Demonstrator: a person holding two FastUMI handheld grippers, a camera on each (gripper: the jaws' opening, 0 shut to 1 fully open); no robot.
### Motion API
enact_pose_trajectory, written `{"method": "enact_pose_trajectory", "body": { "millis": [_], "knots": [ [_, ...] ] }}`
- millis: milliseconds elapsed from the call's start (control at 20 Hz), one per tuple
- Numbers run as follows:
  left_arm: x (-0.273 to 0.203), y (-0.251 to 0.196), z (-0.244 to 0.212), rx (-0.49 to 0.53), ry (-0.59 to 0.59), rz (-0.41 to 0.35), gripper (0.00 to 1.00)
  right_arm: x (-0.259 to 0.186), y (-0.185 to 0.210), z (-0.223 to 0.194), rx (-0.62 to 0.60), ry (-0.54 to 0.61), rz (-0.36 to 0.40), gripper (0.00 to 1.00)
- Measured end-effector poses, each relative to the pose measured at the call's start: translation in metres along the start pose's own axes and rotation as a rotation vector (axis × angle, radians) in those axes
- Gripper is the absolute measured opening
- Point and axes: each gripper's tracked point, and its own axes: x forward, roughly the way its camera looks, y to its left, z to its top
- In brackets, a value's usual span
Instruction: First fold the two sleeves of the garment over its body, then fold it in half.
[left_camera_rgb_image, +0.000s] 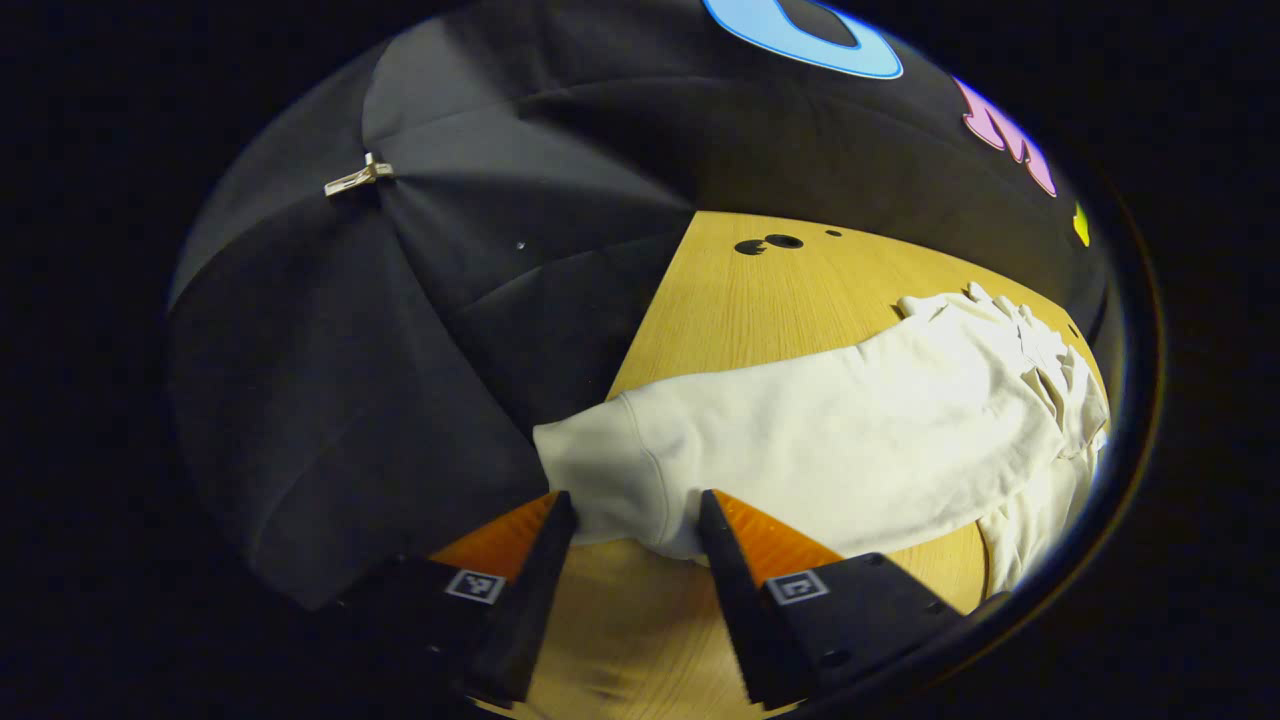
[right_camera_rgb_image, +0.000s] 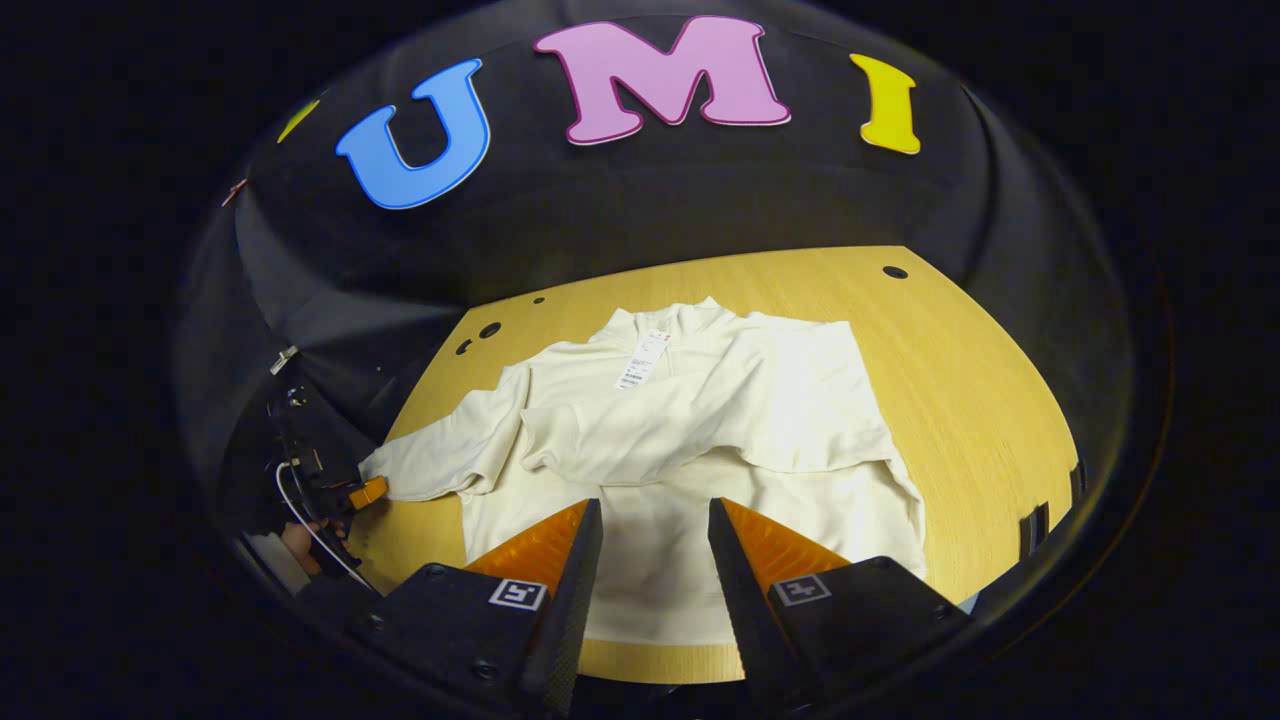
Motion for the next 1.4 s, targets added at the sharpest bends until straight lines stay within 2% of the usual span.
{"method": "enact_pose_trajectory", "body": {
  "millis": [200, 250, 400, 450, 500, 550, 800, 1050, 1400],
  "knots": [
    [0.006, 0.0, 0.009, 0.03, -0.012, 0.047, 0.1, -0.01, -0.017, 0.0, 0.003, -0.023, -0.005, 0.67],
    [0.003, -0.001, 0.009, 0.025, -0.016, 0.047, 0.11, -0.012, -0.022, 0.0, 0.008, -0.025, -0.008, 0.67],
    [-0.008, -0.007, 0.02, 0.014, -0.045, 0.045, 0.07, -0.019, -0.038, -0.004, 0.029, -0.027, -0.021, 0.67],
    [-0.015, -0.015, 0.029, 0.008, -0.082, 0.031, 0.07, -0.022, -0.045, -0.005, 0.032, -0.027, -0.026, 0.67],
    [-0.023, -0.027, 0.04, -0.001, -0.116, 0.005, 0.11, -0.024, -0.052, -0.007, 0.034, -0.027, -0.031, 0.67],
    [-0.034, -0.038, 0.049, -0.005, -0.143, -0.019, 0.07, -0.024, -0.057, -0.008, 0.037, -0.024, -0.033, 0.67],
    [-0.081, -0.088, 0.089, -0.042, -0.249, -0.079, 0.06, -0.022, -0.08, -0.013, 0.059, -0.008, -0.039, 0.67],
    [-0.113, -0.164, 0.112, -0.036, -0.288, -0.166, 0.06, -0.022, -0.102, -0.022, 0.082, 0.008, -0.037, 0.67],
    [-0.139, -0.3, 0.127, 0.032, -0.3, -0.323, 0.06, -0.02, -0.15, -0.04, 0.106, 0.048, -0.067, 0.67]
  ]
}}
